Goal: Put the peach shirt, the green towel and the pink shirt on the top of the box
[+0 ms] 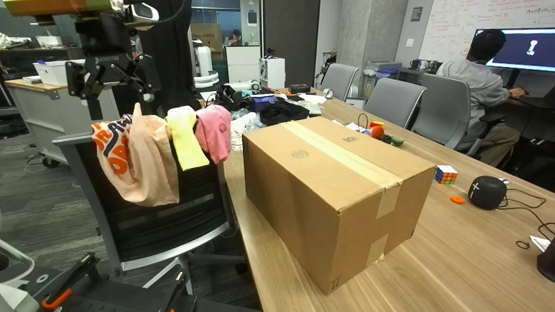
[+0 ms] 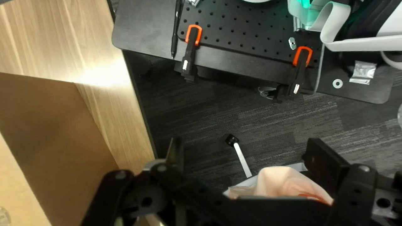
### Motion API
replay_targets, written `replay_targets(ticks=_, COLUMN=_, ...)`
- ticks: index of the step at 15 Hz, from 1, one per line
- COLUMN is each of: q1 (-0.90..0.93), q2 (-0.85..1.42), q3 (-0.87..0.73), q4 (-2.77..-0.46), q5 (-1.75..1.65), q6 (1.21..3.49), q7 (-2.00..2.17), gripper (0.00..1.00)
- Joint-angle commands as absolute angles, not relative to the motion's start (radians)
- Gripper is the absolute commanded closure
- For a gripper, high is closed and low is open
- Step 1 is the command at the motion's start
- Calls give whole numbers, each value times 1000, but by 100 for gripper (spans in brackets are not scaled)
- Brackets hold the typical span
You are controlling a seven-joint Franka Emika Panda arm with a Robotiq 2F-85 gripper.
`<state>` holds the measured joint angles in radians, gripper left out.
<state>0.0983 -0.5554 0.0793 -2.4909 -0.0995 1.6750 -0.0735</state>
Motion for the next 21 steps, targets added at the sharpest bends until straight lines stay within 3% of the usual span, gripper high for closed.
replay_targets(ticks=1, q1=143, q2=-560, q3=116, q4=-2509, q5=-56, q6=1740, q7=-41, gripper=0)
replay_targets(ticks=21, q1=241, q2=-438, q3=266, q4=-2522, q5=90, q6=2085, q7=111, gripper=0)
